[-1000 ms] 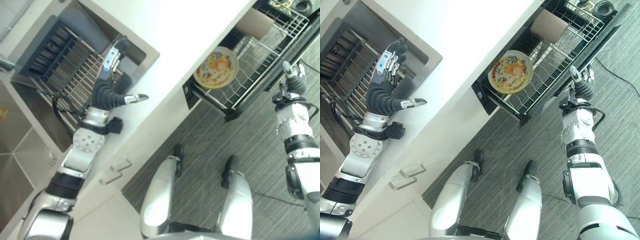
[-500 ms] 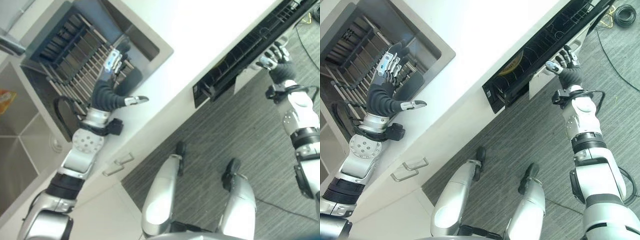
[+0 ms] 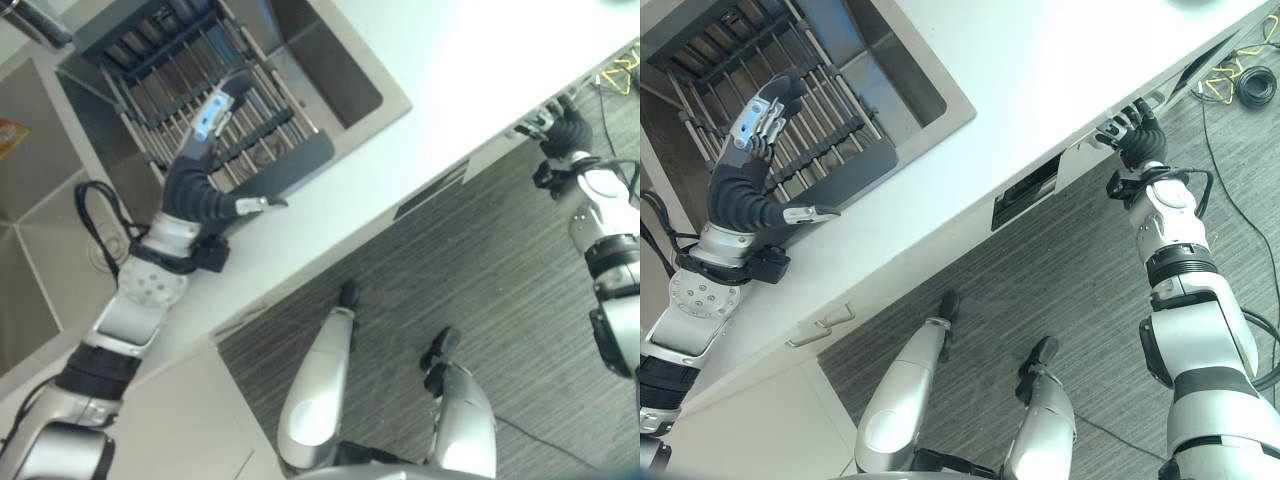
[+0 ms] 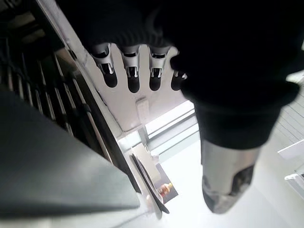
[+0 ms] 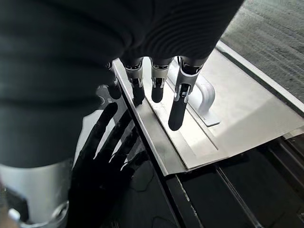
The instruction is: Place the dishes in the dishwasher.
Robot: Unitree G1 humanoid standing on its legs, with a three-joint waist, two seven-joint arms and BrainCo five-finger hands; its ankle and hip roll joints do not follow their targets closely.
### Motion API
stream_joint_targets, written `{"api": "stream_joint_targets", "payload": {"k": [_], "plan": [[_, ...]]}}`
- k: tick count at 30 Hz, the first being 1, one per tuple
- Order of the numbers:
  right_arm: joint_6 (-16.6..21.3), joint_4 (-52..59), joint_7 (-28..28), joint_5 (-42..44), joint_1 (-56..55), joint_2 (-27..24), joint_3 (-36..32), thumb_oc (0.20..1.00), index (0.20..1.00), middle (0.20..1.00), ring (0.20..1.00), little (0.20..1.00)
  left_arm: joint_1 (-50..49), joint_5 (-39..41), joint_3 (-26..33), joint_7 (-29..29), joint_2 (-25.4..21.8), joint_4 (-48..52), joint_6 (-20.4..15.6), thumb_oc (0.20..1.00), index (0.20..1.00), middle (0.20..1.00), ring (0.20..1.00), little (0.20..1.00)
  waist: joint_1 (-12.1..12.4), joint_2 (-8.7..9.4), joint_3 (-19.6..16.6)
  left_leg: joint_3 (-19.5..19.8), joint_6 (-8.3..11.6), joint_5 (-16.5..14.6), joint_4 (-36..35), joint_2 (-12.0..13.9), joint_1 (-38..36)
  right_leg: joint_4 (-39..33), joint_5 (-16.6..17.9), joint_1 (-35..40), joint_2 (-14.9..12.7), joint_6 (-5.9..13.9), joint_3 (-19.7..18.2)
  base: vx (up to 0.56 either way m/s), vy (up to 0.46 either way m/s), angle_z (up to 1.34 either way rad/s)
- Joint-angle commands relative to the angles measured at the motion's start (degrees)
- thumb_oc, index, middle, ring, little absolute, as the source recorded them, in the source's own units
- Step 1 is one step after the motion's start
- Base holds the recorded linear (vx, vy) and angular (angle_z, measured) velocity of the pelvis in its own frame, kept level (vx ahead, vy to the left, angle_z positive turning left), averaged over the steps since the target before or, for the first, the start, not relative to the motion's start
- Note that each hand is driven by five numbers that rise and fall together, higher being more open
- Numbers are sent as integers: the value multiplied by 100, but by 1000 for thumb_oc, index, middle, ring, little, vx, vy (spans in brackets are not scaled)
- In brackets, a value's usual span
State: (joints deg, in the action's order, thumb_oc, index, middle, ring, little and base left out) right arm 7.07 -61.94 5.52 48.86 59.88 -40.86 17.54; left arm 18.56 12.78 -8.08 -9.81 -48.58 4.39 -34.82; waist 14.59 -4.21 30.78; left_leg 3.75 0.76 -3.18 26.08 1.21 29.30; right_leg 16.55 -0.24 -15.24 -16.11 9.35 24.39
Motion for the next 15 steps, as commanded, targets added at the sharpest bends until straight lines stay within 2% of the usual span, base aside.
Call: {"api": "stream_joint_targets", "payload": {"k": [1,5,6,8,9,10,11,13,15], "plan": [[996,1315,709,166,1318,667,183,1000,1000,1000,1000,1000,-131,340,145,166,-230,156,-334,1000,1000,1000,1000,1000,610,366,-98,-573,-261,-553,124,-319,-144,-152,50,297,66,-138,-30,75,-143,18],[837,1281,561,463,1164,763,80,1000,1000,1000,1000,1000,-214,392,235,251,-273,225,-335,1000,1000,1000,1000,1000,673,459,-98,-508,-251,-540,18,-274,-315,-156,-55,521,157,-174,-37,22,-120,15],[791,1288,482,643,940,795,-22,1000,1000,1000,1000,1000,-189,378,263,246,-248,240,-334,1000,1000,1000,1000,1000,659,506,-98,-475,-251,-501,-76,-261,-384,-112,-225,636,254,-227,-101,-43,-187,5],[762,1325,434,827,408,867,-246,1000,1000,1000,1000,1000,-112,406,260,318,-199,254,-329,1000,1000,1000,1000,1000,570,585,-98,-351,-286,-462,-209,-309,-479,-29,-400,745,416,-320,-334,-28,-219,29],[782,1369,250,762,-20,927,-392,1000,1000,1000,1000,1000,-51,417,226,432,-100,251,-347,1000,1000,1000,1000,1000,414,592,-98,-171,-326,-447,-276,-385,-566,11,-481,709,565,-363,-693,-30,-205,65],[823,1457,50,633,-503,1074,-513,1000,1000,1000,1000,1000,-5,365,138,496,27,223,-420,1000,1000,1000,1000,1000,263,541,-98,-23,-388,-253,-382,-458,-621,120,-459,591,668,-453,-886,-36,-213,80],[919,1483,-18,642,-1011,1212,-588,1000,1000,1000,1000,1000,16,299,137,453,146,180,-495,1000,1000,1000,1000,1000,146,516,-99,77,-403,-198,-522,-507,-787,108,-558,710,787,-468,-1032,-102,-129,106],[971,1195,91,515,-1690,1566,-707,1000,1000,1000,1000,1000,-30,210,233,187,358,111,-503,1000,1000,1000,1000,1000,54,454,-149,115,-361,-69,-883,-477,-1207,-59,-541,917,814,-477,-1048,-91,-72,137],[1094,757,250,176,-2635,2014,-891,1000,1000,1000,1000,1000,-338,-48,343,-66,829,26,-644,1000,1000,1000,1000,1000,-68,349,-372,142,-297,48,-1204,-369,-1509,-120,-603,1040,840,-519,-991,-87,-37,70]]}}
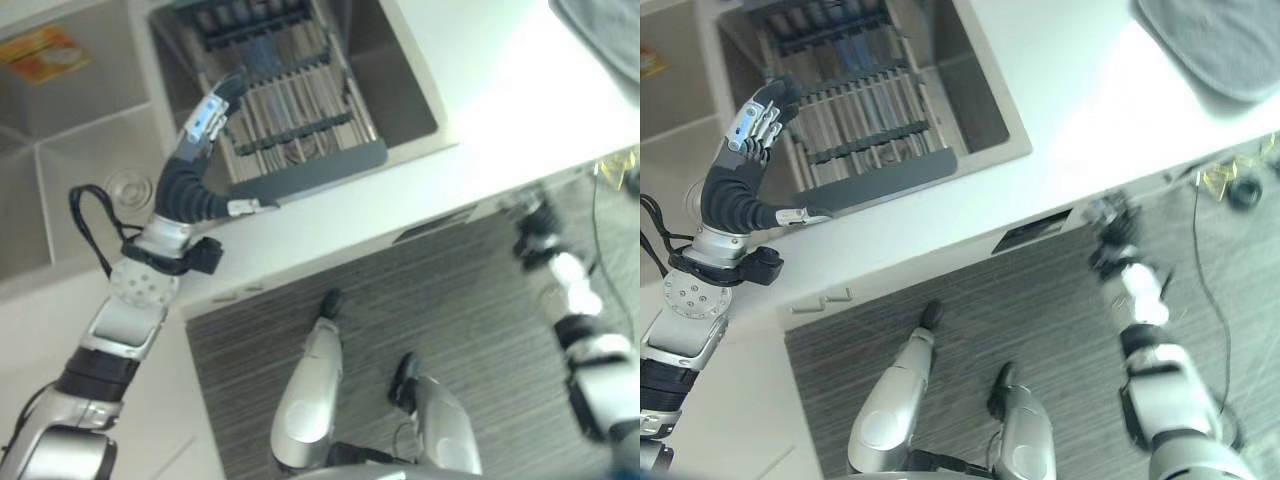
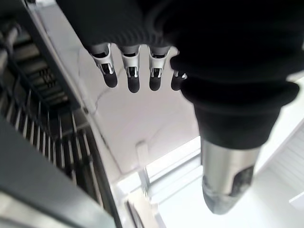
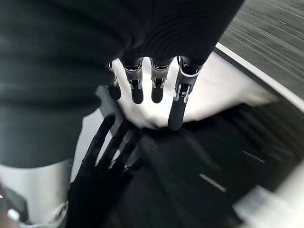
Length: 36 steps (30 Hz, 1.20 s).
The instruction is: Place the dishes in the dishwasher.
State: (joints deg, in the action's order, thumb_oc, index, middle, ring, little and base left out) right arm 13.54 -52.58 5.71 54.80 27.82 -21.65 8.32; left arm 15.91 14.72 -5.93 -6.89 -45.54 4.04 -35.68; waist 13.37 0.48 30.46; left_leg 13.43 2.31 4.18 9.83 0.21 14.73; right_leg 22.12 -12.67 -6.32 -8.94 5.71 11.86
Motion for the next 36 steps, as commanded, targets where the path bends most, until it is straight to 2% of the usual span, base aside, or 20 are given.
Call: {"api": "stream_joint_targets", "payload": {"k": [1,3,5,6,9,11,14,15,17,18,20,21,23,24,25,26,28,29,30,36], "plan": [[490,-471,350,-503,112,232,-72,1000,1000,1000,1000,1000,-267,-593,217,-624,743,22,-657,1000,1000,1000,1000,1000,6,-176,-486,-815,-400,-632,250,-212,-198,-732,565,260,154,-203,269,-88,-7,8],[638,-918,509,-796,-576,388,-216,1000,1000,1000,1000,1000,-582,-776,430,-794,970,8,-760,1000,1000,1000,1000,1000,-58,-251,-743,-780,-325,-542,-46,-138,-456,-830,458,472,233,-260,333,-94,-28,-15],[594,-1250,580,-931,-1123,467,-373,1000,1000,1000,1000,1000,-881,-773,748,-772,1137,-5,-874,1000,1000,1000,1000,1000,-146,-272,-968,-748,-249,-445,-243,-66,-634,-921,390,659,325,-319,378,-149,-72,-3],[489,-1543,531,-1181,-1690,453,-581,1000,1000,1000,1000,1000,-1218,-744,1139,-847,1301,57,-813,1000,1000,1000,1000,1000,-260,-297,-1218,-729,-164,-325,-415,-4,-791,-1020,336,887,405,-389,445,-203,-61,4],[408,-1704,386,-1407,-2068,403,-835,1000,1000,1000,1000,1000,-1498,-391,1505,-784,1477,159,-612,1000,1000,1000,1000,1000,-340,-319,-1433,-698,-83,-239,-569,27,-928,-1065,269,1052,448,-439,486,-183,-9,8],[266,-1805,314,-1505,-2342,392,-1087,1000,1000,1000,1000,1000,-1835,303,1837,-921,1775,28,-423,1000,1000,1000,1000,1000,-386,-336,-1533,-645,23,-144,-662,77,-1020,-1081,174,1248,527,-502,495,-314,-16,24],[154,-1826,308,-1622,-2433,414,-1189,1000,1000,1000,1000,1000,-2071,673,2010,-1217,1980,-378,-284,1000,1000,1000,1000,1000,-369,-325,-1546,-612,106,-33,-706,116,-1015,-1091,138,1376,608,-532,469,-199,-45,54],[76,-1820,308,-1745,-2435,429,-1196,1000,1000,1000,1000,1000,-2170,1062,2076,-1139,2055,-683,-352,1000,1000,1000,1000,1000,-355,-333,-1562,-619,148,58,-723,156,-939,-1104,147,1406,657,-542,478,-141,-92,62],[-164,-1724,413,-1958,-2488,473,-1140,1000,1000,1000,1000,1000,-2466,1210,2135,-859,2269,-1735,-230,1000,1000,1000,1000,1000,-266,-288,-1447,-831,343,731,-639,306,-562,-1210,150,1640,732,-541,570,-170,-155,45],[-155,-1700,454,-1953,-2507,506,-1108,1000,1000,1000,1000,1000,-2513,1232,2086,-533,2356,-2214,-228,1000,1000,1000,1000,1000,-269,-269,-1420,-1095,374,774,-475,364,-397,-1254,165,1663,720,-538,707,-202,-152,53],[-142,-1660,458,-1819,-2517,510,-1103,1000,1000,1000,1000,1000,-2559,1093,1902,35,2404,-2884,-270,1000,1000,1000,1000,1000,-303,-258,-1438,-1523,352,598,-318,463,-387,-1284,153,1635,680,-536,954,-201,-88,130],[-192,-1626,500,-1669,-2512,474,-1141,1000,1000,1000,1000,1000,-2652,807,1597,386,2442,-3308,-183,1000,1000,1000,1000,1000,-331,-172,-1462,-1645,308,197,-183,412,-591,-1281,103,1621,589,-495,998,-159,-15,142],[-254,-1622,538,-1619,-2513,423,-1213,1000,1000,1000,1000,1000,-2726,555,1173,766,2562,-3876,-120,1000,1000,1000,1000,1000,-368,-97,-1475,-1639,135,-281,63,300,-823,-1322,188,1561,503,-465,1015,-116,68,78],[-316,-1654,574,-1610,-2514,394,-1265,1000,1000,1000,1000,1000,-2733,602,942,1188,2664,-4193,64,1000,1000,1000,1000,1000,-387,-66,-1487,-1622,35,-593,129,210,-1022,-1372,260,1545,457,-429,1017,-69,124,53],[-325,-1690,594,-1613,-2522,385,-1288,1000,1000,1000,1000,1000,-2730,583,793,1446,2739,-4417,228,1000,1000,1000,1000,1000,-413,-60,-1513,-1618,-11,-750,80,159,-1200,-1411,302,1529,447,-403,1014,-29,192,40],[-380,-1765,632,-1612,-2548,389,-1318,1000,1000,1000,1000,1000,-2691,516,557,2120,2894,-4941,910,1000,1000,1000,1000,1000,-520,-111,-1611,-1655,-1,-764,-381,161,-1607,-1519,353,1505,493,-361,1021,14,199,29],[-403,-1878,632,-1647,-2594,397,-1354,1000,1000,1000,1000,1000,-2572,603,395,2678,3081,-5592,1577,1000,1000,1000,1000,1000,-679,-184,-1698,-1802,64,-600,-913,228,-1868,-1603,387,1522,539,-321,1036,64,252,58],[-498,-2030,598,-1785,-2607,465,-1322,1000,1000,1000,1000,1000,-2287,627,331,3478,3284,-6757,2897,1000,1000,1000,1000,1000,-869,-240,-1799,-1750,43,-449,-1188,194,-1920,-1694,543,1433,541,-261,985,80,270,86],[-542,-2050,598,-1858,-2615,482,-1307,1000,1000,1000,1000,1000,-2231,554,331,3694,3304,-6861,3012,1000,1000,1000,1000,1000,-913,-246,-1806,-1731,32,-458,-1240,174,-1954,-1712,548,1429,541,-241,952,75,253,68],[-1039,-2177,753,-2206,-2811,531,-1170,1000,1000,1000,1000,1000,-2010,905,397,3996,3157,-7422,3685,1000,1000,1000,1000,1000,-1178,-230,-1915,-1922,-54,-604,-1416,95,-2114,-1891,627,1389,503,-117,764,55,112,-57]]}}
